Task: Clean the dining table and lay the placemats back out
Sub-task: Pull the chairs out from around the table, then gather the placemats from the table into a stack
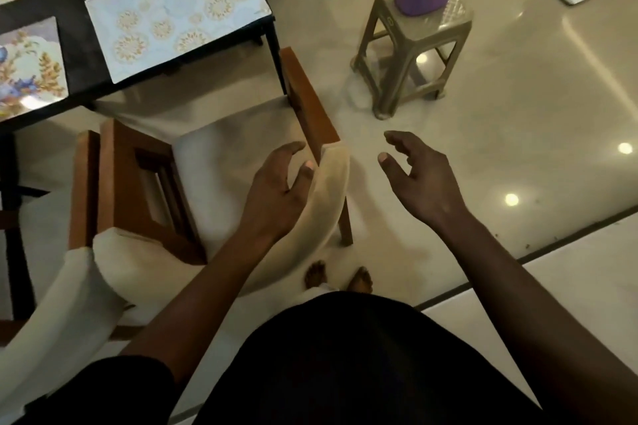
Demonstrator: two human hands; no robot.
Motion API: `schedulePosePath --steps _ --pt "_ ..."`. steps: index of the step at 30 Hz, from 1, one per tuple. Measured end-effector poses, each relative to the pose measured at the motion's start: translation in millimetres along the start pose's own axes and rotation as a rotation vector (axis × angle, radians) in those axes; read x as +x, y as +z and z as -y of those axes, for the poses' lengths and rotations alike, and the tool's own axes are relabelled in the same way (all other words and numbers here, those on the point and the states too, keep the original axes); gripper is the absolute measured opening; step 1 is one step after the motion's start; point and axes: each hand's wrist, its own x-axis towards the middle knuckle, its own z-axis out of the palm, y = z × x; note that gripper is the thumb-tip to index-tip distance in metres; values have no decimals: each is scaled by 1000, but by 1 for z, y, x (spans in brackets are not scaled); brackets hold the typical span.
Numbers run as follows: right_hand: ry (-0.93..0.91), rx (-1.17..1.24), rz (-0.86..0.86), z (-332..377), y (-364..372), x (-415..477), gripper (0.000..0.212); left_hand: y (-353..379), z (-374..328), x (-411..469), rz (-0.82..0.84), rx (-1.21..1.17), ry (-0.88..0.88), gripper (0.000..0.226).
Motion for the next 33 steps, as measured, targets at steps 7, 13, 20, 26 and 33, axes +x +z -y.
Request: schedulePosePath --steps 7,13,20,26,33 --pt "-14 -32 73 -27 -40 56 48 25 -34 54 35 -24 -9 48" --pt "13 -43 138 -72 -82 132 47 62 -70 106 22 -134 -87 50" --pt "-79 -54 236 -100 -154 227 45 94 -126 156 -155 -207 -257 47" --pt "-170 -149 299 -100 -186 302 45 111 -153 189 -319 -215 -327 41" --pt "-351 -166 446 -71 -154 377 47 105 -155 222 -456 -292 -393 36"
